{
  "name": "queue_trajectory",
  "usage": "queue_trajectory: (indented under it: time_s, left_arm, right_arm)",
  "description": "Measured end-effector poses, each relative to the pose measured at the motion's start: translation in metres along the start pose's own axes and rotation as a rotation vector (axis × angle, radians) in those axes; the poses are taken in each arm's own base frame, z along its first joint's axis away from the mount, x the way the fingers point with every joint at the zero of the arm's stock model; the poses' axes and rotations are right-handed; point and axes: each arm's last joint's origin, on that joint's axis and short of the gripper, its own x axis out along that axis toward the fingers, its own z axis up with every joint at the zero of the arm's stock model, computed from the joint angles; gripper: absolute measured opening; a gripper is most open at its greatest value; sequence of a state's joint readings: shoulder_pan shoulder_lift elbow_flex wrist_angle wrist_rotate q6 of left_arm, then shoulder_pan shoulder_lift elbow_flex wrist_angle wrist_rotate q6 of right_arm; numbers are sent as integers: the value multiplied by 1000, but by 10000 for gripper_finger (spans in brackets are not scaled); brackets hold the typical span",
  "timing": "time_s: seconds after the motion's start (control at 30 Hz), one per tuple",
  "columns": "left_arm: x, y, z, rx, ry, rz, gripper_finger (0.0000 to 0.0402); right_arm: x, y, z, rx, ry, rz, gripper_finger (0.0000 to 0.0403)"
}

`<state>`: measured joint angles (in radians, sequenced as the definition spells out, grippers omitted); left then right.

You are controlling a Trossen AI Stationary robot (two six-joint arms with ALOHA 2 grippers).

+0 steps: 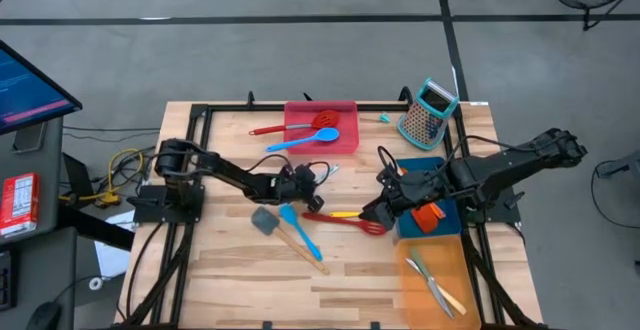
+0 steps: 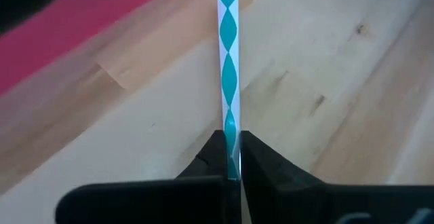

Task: Pick & Place Kitchen Items
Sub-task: Put the blue kitchen knife into the orange bin

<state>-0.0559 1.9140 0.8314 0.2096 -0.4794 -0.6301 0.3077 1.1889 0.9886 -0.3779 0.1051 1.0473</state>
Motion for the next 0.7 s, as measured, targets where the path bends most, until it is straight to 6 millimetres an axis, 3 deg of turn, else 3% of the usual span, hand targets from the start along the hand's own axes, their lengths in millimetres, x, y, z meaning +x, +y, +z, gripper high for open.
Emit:
queue_trajectory:
  time_s: [0.47, 0.7]
  left_arm:
    - [-41, 1, 42, -11, -102, -109, 2]
    - [-89, 15, 71, -90, -221, -210, 1]
  right_arm:
    - [0, 2, 2, -31, -19, 23, 191]
    - [-1, 8, 0, -39, -29, 68, 191]
